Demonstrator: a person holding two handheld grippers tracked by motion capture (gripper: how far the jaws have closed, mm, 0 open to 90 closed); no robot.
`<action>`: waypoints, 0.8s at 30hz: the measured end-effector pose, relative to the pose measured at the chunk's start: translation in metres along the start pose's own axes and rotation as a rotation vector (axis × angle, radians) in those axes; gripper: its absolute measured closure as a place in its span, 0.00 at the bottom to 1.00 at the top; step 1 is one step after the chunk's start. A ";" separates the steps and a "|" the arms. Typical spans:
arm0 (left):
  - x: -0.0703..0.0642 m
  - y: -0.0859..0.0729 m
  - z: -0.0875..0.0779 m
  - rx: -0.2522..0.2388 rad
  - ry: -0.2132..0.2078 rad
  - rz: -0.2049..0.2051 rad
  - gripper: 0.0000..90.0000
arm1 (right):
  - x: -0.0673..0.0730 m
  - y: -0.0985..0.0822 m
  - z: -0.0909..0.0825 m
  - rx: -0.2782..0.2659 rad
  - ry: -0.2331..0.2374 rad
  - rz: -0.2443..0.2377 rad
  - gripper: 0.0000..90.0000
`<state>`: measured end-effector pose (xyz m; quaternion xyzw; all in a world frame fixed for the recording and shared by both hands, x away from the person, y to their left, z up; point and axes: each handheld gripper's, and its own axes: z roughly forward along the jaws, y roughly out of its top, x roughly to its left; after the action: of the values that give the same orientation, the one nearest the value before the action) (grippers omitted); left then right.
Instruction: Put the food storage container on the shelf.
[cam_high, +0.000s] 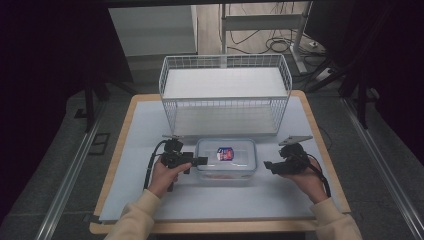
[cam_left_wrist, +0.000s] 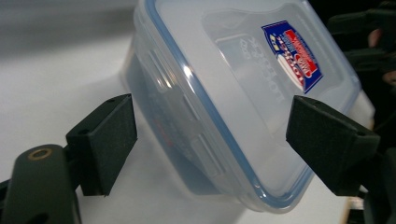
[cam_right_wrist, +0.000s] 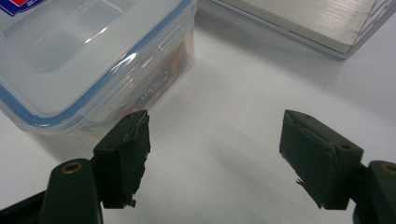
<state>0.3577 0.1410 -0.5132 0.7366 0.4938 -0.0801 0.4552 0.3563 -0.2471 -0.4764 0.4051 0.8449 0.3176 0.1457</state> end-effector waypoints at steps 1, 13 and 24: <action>0.001 0.000 0.001 0.004 -0.013 -0.010 0.18 | 0.000 0.000 0.000 0.000 -0.002 0.000 0.27; 0.006 -0.003 0.007 0.001 -0.099 -0.076 0.22 | -0.005 0.000 -0.003 -0.028 0.036 0.049 0.27; 0.008 -0.003 0.005 -0.004 -0.108 -0.092 0.26 | -0.009 0.004 0.003 -0.076 0.262 0.213 0.29</action>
<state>0.3607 0.1430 -0.5228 0.7067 0.5021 -0.1396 0.4785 0.3653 -0.2508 -0.4761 0.4418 0.7962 0.4131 0.0149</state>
